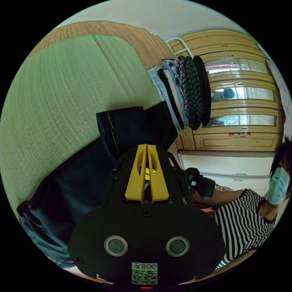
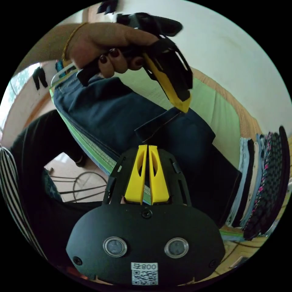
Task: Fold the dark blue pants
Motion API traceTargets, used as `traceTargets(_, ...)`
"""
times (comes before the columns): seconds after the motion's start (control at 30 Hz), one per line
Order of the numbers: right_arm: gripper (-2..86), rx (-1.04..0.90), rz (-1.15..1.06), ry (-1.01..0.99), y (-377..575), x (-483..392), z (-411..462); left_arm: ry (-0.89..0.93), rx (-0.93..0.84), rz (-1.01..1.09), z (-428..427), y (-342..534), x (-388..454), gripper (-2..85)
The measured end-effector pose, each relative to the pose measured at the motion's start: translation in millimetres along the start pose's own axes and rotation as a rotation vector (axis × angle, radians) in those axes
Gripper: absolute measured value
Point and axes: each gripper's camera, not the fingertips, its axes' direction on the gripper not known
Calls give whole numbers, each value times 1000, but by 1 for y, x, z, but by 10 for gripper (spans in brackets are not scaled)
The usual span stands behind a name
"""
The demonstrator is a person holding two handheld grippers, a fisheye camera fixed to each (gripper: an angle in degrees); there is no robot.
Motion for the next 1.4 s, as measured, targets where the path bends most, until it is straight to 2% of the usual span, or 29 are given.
traceTargets(0.13, 6, 80, 151, -76, 8, 33, -37, -62, 57, 10, -12, -8, 0, 10)
traceTargets(0.23, 5, 135, 228, -106, 16, 54, -65, -109, 81, -64, -12, -11, -16, 27)
traceTargets(0.47, 2, 218, 355, -146, 37, 95, -116, 13, 104, -233, 23, -37, -54, 91)
traceTargets(0.63, 2, 224, 377, -159, 43, 113, -141, -2, 71, -254, 54, -64, -51, 63)
traceTargets(0.8, 2, 275, 455, -193, 63, 143, -174, 16, 85, -188, 69, -87, -25, 32)
traceTargets(0.93, 2, 358, 570, -201, 93, 185, -213, 98, 113, -81, 82, -109, 11, 34)
traceTargets(1.1, 2, 419, 758, -203, 140, 241, -242, 200, 230, 73, 97, -132, 55, 57)
traceTargets(1.23, 2, 421, 934, -251, 185, 288, -241, 69, 113, 126, 142, -158, 79, 72)
traceTargets(1.4, 2, 394, 1014, -300, 206, 320, -239, -110, -57, 191, 209, -195, 106, 86)
